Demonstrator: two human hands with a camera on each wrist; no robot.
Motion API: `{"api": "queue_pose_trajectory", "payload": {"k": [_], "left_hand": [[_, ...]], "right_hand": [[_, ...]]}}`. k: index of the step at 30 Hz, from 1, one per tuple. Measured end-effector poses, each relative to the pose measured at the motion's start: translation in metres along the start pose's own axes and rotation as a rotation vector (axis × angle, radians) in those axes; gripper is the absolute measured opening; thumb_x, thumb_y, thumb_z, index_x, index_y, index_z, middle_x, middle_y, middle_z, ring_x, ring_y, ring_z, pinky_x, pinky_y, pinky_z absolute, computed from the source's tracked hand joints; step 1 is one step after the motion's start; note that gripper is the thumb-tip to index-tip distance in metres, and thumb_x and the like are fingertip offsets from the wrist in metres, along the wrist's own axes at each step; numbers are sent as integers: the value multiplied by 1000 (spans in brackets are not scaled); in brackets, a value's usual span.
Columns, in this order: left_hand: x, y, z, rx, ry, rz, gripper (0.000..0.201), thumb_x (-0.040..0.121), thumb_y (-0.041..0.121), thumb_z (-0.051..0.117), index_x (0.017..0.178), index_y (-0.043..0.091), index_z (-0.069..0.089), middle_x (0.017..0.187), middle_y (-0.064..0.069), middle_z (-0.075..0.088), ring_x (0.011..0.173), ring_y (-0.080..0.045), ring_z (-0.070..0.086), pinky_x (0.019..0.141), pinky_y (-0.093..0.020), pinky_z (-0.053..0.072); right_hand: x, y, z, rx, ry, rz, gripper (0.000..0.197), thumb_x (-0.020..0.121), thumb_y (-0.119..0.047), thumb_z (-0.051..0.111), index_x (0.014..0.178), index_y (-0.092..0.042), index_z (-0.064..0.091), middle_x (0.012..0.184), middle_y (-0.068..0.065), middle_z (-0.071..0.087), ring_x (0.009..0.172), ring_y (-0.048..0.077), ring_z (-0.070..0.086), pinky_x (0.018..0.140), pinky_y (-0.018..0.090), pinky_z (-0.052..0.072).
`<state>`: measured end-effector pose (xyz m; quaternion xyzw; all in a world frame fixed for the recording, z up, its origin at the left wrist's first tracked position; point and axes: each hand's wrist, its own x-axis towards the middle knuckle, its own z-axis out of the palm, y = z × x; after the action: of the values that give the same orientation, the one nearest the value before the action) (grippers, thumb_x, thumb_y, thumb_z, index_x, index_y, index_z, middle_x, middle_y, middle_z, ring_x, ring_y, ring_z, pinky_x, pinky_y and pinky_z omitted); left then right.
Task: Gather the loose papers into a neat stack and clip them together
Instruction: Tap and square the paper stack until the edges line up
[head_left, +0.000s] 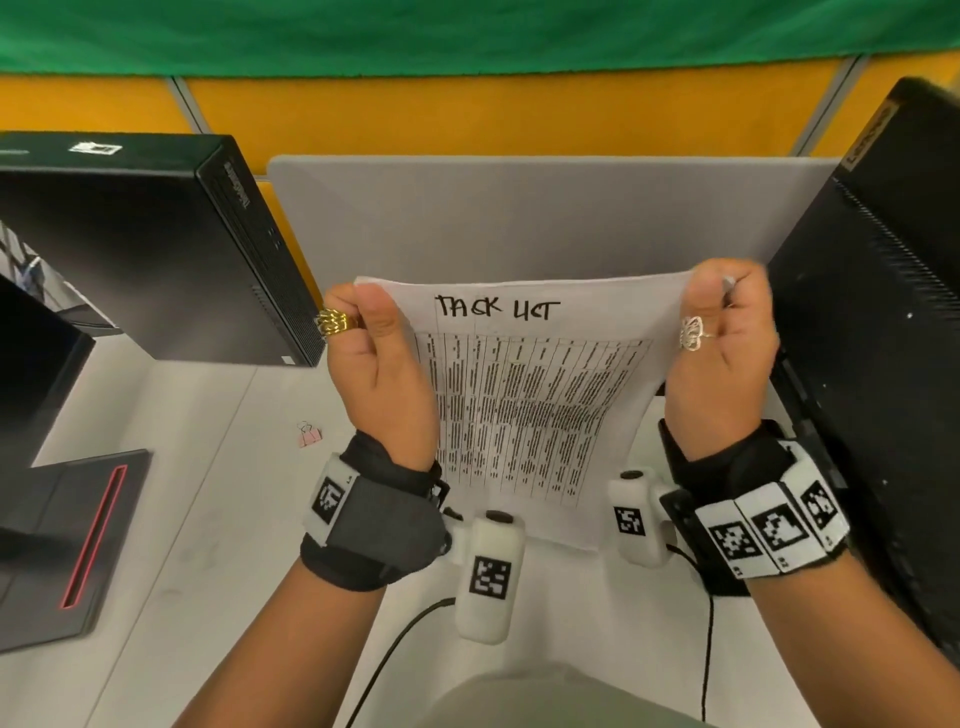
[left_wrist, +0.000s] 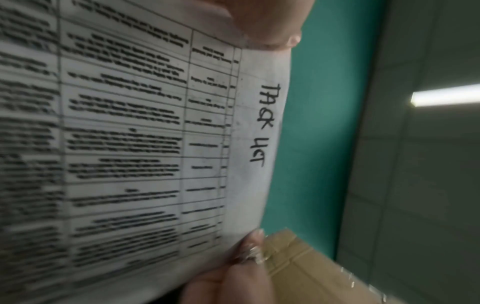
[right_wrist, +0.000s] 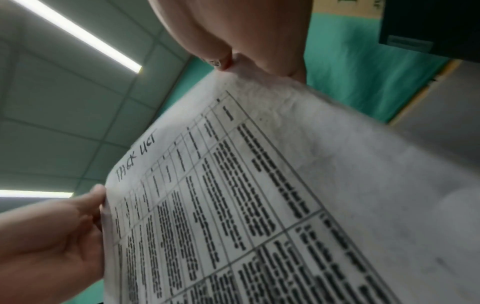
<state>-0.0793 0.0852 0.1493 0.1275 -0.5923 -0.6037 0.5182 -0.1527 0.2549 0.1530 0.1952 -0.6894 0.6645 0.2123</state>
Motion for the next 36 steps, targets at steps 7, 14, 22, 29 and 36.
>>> {"api": "queue_pose_trajectory", "payload": {"k": [7, 14, 22, 29, 36], "left_hand": [[-19, -14, -6, 73, -96, 78, 25, 97, 7, 24, 85, 26, 35, 75, 5, 46, 65, 6, 53, 57, -7, 44], [-38, -42, -17, 211, -202, -56, 10, 92, 15, 27, 96, 9, 33, 78, 8, 49, 70, 9, 59, 55, -3, 46], [-34, -36, -17, 260, -205, -1, 8, 94, 3, 26, 92, 6, 34, 72, 10, 44, 68, 13, 56, 56, -2, 44], [-32, -48, -26, 200, -359, -85, 12, 92, 0, 31, 104, 0, 34, 87, 7, 44, 81, 16, 54, 66, 0, 44], [-31, -43, -10, 282, -321, -69, 11, 91, 17, 34, 100, 12, 30, 83, 12, 50, 73, 12, 58, 58, -4, 49]], "right_hand": [[-19, 8, -4, -55, 4, -17, 26, 96, -13, 36, 82, -35, 42, 76, -18, 52, 70, -6, 52, 63, 8, 45], [-40, 22, -6, -42, 5, 76, 24, 96, -11, 35, 82, -29, 40, 71, -12, 48, 61, -12, 54, 53, 3, 43], [-42, 36, -24, 233, -188, 145, 75, 56, -60, 69, 115, -29, 35, 95, -12, 68, 86, 4, 67, 70, 15, 55], [-45, 60, -26, 92, -312, 401, 43, 58, -29, 73, 98, -26, 60, 98, -2, 68, 90, 11, 68, 77, 32, 59], [-34, 42, -9, 160, -262, 338, 35, 78, -1, 63, 91, -34, 60, 80, -31, 70, 83, -8, 67, 65, 9, 54]]}}
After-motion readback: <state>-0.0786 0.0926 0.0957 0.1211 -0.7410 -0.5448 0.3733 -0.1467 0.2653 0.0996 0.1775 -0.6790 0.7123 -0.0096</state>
